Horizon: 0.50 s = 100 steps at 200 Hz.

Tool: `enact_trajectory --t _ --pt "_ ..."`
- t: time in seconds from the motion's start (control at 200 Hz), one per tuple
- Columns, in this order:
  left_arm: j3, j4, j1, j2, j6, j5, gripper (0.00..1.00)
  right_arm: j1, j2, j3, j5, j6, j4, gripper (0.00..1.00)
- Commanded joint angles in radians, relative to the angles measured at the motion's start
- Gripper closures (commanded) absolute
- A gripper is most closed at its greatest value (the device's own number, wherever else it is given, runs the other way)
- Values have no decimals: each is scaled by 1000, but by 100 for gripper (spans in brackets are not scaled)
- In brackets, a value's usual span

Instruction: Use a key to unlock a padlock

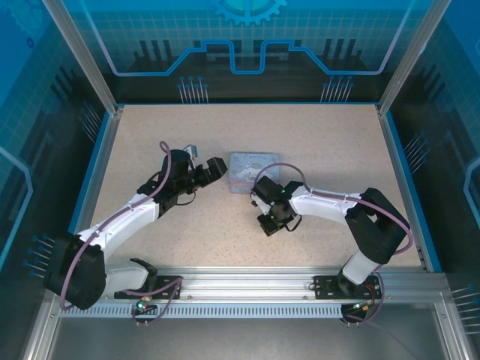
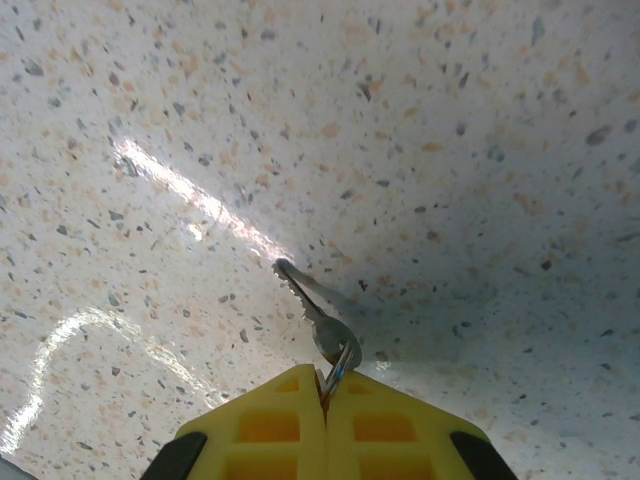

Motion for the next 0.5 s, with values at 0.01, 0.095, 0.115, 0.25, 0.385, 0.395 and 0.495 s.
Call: enact_trajectory --t 0.01,0.095,0.115,0.25,0.385,0.395,0.495 --pt "-14 21 9 4 -14 26 1 9 -6 -18 15 16 -14 98" --pt "-16 22 8 4 -15 26 1 20 0 -16 38 16 -28 80" --pt "-16 23 8 4 -15 26 1 23 2 -17 41 14 -30 75" --pt "-17 23 9 5 -16 30 1 36 18 -11 61 14 -35 69" --pt "-15 24 9 10 -20 31 1 40 34 2 66 10 -33 69" --pt "-14 24 8 10 -20 31 1 40 35 3 66 8 -33 68" --pt "-11 23 9 13 -18 31 1 45 45 16 57 -3 -36 68"
